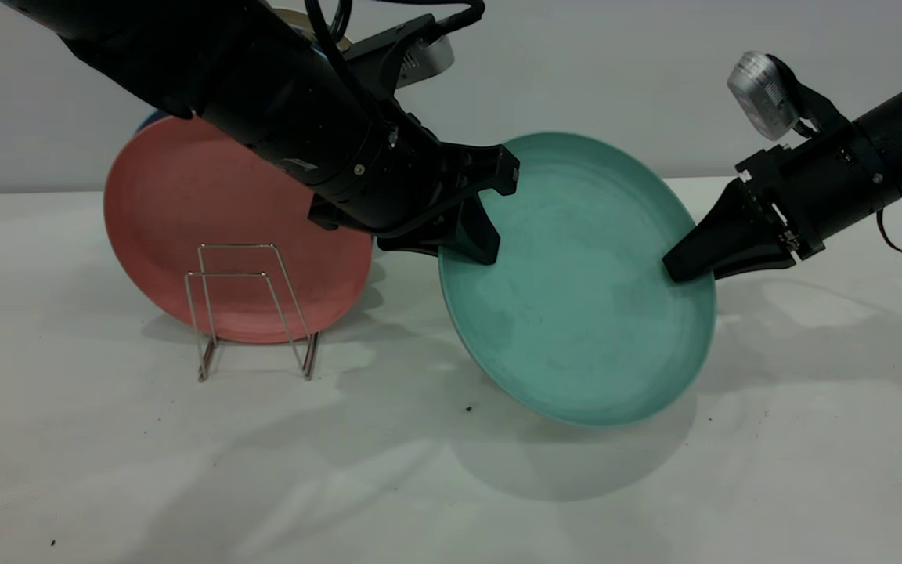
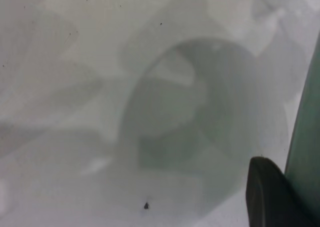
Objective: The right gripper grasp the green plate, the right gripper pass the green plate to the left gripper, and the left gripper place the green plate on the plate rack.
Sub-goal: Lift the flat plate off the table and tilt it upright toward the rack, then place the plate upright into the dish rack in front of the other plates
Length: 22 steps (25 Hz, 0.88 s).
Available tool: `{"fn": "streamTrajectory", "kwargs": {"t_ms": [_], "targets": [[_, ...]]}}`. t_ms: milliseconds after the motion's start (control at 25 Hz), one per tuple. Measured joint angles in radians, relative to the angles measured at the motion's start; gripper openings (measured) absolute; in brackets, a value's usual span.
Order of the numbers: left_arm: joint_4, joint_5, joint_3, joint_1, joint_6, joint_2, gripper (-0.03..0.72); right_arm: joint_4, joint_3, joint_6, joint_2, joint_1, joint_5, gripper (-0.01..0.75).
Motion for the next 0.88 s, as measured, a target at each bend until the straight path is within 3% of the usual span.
{"fn": "streamTrajectory", "kwargs": {"t_ms": [240,400,520,880], "targets": [[0.003,-0.003,-0.002,0.002,0.020,-0.009,0.089,-0.004,0.001,0.003,-0.098,-0.001,0.012,0.503],[0.050,0.022,0.001,0.023,0.096,-0.050,0.089,0.012,0.001,0.015,-0.225,-0.001,0.089,0.632],[0.133,0.071,0.001,0.082,0.164,-0.133,0.089,-0.005,0.001,0.070,-0.325,0.000,0.109,0.619],[0.544,0.316,0.001,0.314,0.210,-0.409,0.089,-0.330,0.046,0.452,-0.646,0.000,0.138,0.402]]}}
